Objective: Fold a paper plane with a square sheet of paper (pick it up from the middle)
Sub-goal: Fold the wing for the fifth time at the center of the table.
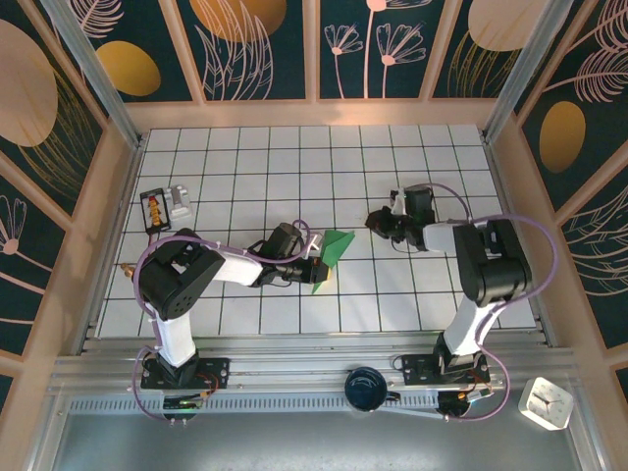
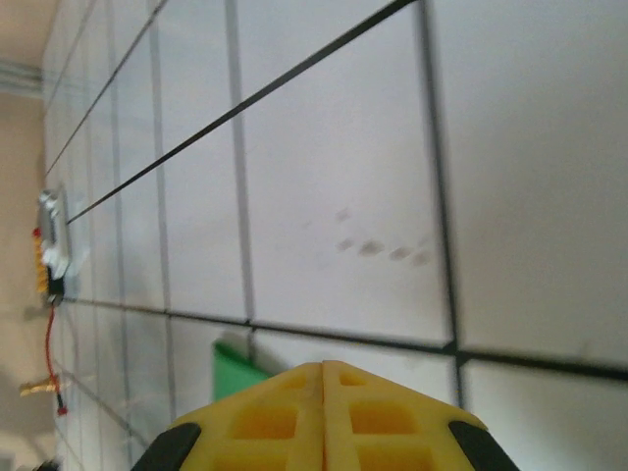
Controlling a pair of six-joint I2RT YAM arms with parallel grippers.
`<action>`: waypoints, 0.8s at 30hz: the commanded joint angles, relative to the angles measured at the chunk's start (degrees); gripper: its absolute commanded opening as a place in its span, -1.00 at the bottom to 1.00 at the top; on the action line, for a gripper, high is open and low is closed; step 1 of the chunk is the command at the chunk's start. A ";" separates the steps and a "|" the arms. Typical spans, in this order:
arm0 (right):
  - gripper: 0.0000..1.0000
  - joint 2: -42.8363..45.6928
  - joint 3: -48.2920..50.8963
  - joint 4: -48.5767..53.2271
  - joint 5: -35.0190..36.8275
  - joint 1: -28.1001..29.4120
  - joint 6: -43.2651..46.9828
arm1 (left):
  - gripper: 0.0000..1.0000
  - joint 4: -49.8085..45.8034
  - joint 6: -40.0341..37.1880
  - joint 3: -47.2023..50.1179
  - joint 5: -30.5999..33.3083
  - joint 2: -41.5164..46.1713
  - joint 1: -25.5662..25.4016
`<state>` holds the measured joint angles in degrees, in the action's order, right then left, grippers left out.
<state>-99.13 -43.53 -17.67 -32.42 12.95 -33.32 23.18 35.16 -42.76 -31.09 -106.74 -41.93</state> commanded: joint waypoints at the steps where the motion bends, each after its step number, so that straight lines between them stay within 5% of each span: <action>1: -0.85 4.84 3.22 0.16 0.95 5.32 0.27 | -1.00 -15.87 0.39 3.01 2.26 -2.87 0.07; 9: -0.85 0.80 4.28 -4.94 1.31 17.80 -5.91 | -1.00 -16.58 0.44 2.16 2.68 -2.41 0.13; 24: -0.87 -3.28 8.28 -7.24 2.10 18.70 -9.37 | -1.00 -17.03 -0.52 1.84 3.55 -3.29 0.18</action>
<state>-100.92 -35.73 -25.58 -31.59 32.91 -43.83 19.33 35.14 -44.05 -31.03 -106.32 -41.93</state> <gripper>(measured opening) 0.068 0.043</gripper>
